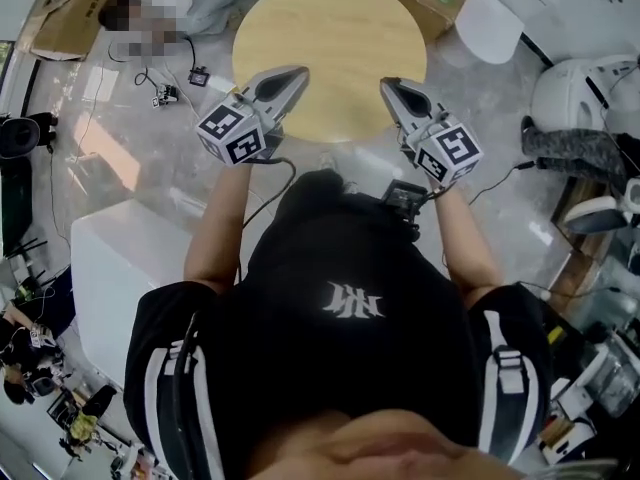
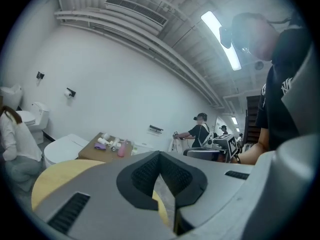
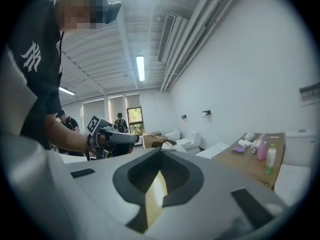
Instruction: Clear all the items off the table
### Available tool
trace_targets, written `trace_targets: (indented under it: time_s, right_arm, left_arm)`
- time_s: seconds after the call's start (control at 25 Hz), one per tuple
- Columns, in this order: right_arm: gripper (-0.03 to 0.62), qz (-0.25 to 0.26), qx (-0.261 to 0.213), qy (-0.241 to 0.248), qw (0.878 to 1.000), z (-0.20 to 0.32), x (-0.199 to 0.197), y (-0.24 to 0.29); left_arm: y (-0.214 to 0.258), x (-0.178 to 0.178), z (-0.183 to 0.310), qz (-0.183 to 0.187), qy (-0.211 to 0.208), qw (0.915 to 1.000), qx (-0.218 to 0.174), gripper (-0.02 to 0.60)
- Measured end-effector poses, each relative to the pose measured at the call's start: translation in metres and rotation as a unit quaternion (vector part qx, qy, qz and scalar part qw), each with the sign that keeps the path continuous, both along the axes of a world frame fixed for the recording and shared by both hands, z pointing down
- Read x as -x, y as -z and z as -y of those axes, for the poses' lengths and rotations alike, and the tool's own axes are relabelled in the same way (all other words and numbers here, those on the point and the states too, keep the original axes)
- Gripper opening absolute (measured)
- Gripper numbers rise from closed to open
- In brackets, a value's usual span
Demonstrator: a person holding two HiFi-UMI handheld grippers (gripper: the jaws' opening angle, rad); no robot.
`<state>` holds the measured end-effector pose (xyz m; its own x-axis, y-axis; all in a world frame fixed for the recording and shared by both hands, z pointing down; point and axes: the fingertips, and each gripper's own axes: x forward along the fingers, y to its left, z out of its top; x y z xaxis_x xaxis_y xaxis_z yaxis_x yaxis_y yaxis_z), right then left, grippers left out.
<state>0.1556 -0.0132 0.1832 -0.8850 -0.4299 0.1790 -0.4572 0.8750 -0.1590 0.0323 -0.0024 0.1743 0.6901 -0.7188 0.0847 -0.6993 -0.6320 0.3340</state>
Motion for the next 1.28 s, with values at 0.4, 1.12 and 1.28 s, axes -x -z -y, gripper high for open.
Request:
trace_targets:
  time_s: [0.4, 1.12, 1.28]
  right_arm:
    - [0.002, 0.025, 0.012, 0.002, 1.000, -0.075, -0.029, -0.022]
    - [0.003, 0.034, 0.037, -0.077, 0.996, -0.159, 0.049, -0.012]
    - [0.002, 0.004, 0.038, -0.073, 0.997, -0.165, 0.071, -0.021]
  left_arm:
    - [-0.010, -0.030, -0.087, 0.022, -0.014, 0.9995, 0.018, 0.012]
    - [-0.022, 0.047, -0.171, -0.031, -0.092, 0.9952, -0.014, 0.012]
    - [-0.043, 0.056, -0.179, -0.019, -0.109, 0.9938, 0.002, 0.012]
